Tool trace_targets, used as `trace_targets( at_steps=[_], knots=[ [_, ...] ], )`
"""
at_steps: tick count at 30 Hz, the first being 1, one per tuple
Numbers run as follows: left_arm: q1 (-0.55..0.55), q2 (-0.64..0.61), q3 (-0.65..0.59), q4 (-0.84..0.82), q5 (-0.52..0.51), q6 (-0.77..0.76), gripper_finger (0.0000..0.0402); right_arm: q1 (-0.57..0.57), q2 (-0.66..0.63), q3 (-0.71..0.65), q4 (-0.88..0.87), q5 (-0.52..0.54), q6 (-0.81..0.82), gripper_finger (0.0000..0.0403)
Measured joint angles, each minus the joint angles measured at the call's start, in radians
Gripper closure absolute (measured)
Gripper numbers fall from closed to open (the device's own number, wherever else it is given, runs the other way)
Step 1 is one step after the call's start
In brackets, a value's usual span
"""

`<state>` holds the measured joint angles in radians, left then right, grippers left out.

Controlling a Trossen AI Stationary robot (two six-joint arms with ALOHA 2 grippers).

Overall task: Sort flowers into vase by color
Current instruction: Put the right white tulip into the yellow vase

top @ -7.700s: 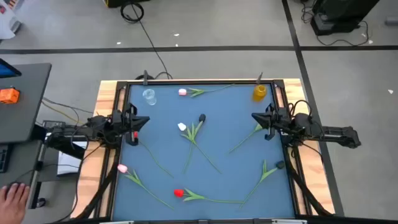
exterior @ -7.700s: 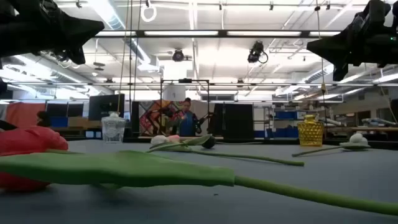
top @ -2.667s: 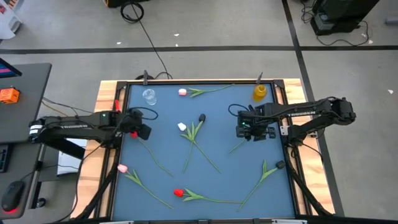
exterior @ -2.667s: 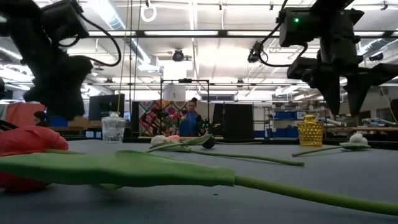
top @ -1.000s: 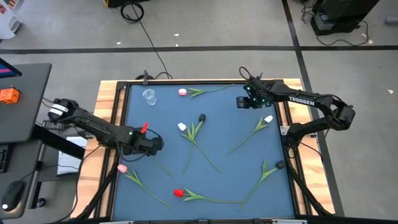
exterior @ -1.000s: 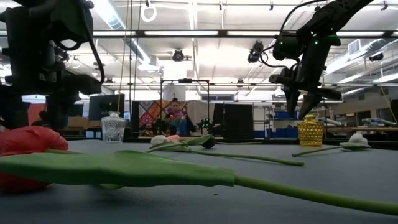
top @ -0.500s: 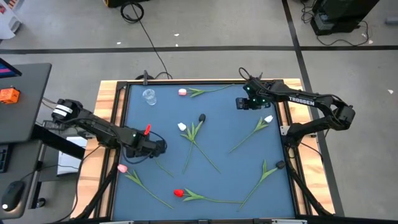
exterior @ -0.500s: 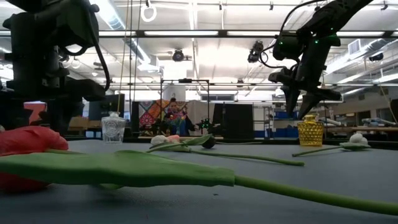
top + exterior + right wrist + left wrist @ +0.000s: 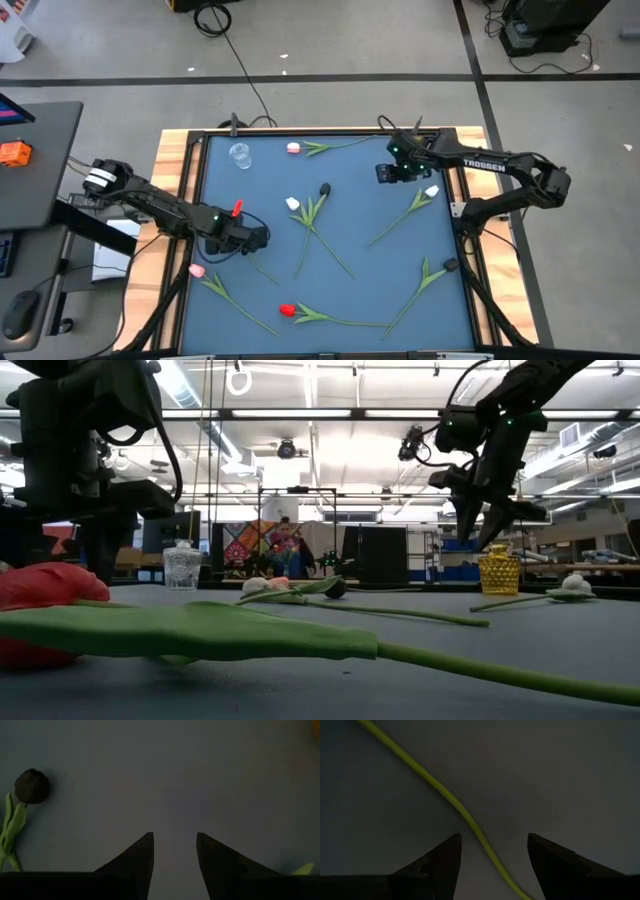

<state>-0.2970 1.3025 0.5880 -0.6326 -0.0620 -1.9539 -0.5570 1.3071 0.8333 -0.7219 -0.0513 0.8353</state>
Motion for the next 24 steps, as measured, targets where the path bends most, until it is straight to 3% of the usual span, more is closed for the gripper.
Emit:
trace_targets(
  at_steps=[12, 24],
  knots=[
    [0.003, 0.000, 0.000, -0.067, -0.016, -0.023, 0.0169, 0.104, 0.000, 0.000, 0.002, 0.039, 0.037, 0.0245],
    [-0.003, 0.012, 0.000, -0.016, -0.019, -0.100, 0.0169, 0.156, 0.000, 0.000, 0.002, 0.025, 0.037, 0.0245]
  ],
)
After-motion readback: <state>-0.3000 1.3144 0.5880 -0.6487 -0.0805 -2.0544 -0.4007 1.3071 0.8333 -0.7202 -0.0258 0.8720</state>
